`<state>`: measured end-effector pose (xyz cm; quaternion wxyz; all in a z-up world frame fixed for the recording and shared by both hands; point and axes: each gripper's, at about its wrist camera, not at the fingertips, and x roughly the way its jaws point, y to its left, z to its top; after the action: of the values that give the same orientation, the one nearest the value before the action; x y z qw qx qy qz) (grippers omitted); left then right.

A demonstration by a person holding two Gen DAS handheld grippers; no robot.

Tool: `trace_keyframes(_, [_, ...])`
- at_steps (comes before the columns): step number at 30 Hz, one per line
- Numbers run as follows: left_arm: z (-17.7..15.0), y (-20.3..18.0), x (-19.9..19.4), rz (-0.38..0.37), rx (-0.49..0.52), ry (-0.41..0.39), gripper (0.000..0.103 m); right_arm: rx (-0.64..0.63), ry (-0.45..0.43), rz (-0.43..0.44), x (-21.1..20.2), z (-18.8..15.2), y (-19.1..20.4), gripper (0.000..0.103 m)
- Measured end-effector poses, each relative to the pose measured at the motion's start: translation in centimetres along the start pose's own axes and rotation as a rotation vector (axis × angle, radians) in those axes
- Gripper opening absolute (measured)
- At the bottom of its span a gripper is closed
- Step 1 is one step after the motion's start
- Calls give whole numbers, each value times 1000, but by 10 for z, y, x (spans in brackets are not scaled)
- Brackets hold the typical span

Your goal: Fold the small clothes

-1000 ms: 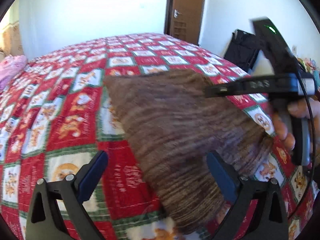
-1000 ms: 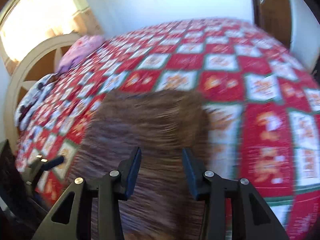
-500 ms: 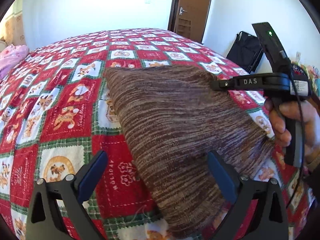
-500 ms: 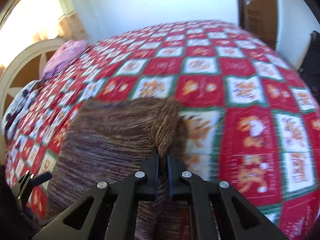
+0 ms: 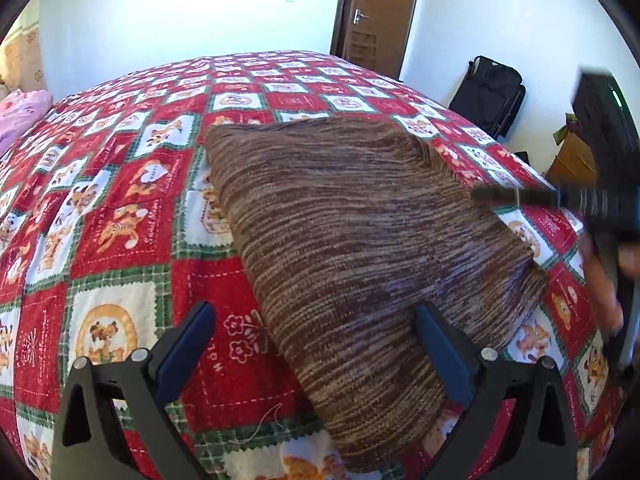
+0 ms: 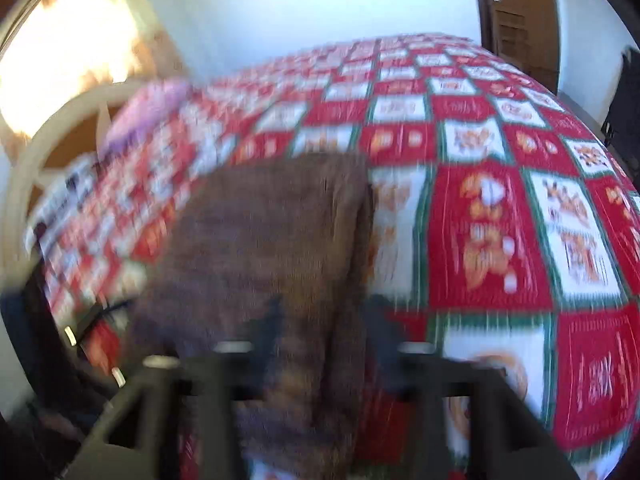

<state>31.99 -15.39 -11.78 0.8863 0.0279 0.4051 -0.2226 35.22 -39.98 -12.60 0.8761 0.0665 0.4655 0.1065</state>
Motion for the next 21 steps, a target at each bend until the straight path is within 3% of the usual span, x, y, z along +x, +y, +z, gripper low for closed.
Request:
trace_keyframes(4, [0, -3, 1, 7, 7, 7, 101, 41, -17, -42, -10, -7, -13, 2])
trace_keyframes(6, [-1, -2, 0, 4, 0, 10, 101, 44, 40, -100, 6, -10, -27, 2])
trace_keyframes(8, [-1, -1, 3, 3, -7, 19, 101, 89, 14, -24, 7, -13, -42, 2])
trace_keyframes(11, [-1, 3, 4, -16, -28, 29, 101, 130, -21, -6, -5, -6, -52, 7])
trace_keyframes(12, [-1, 5, 6, -24, -38, 35, 101, 132, -43, 6, -8, -2, -53, 27])
trace_keyframes(13, [-1, 7, 7, -30, -48, 41, 101, 138, -49, 36, -9, 4, -56, 60])
trace_keyframes(14, [0, 8, 9, -34, -57, 40, 101, 158, -55, 67, -8, 8, -59, 70])
trace_keyframes(21, [1, 6, 12, -26, -48, 46, 102, 242, -69, 236, 29, 54, -66, 72])
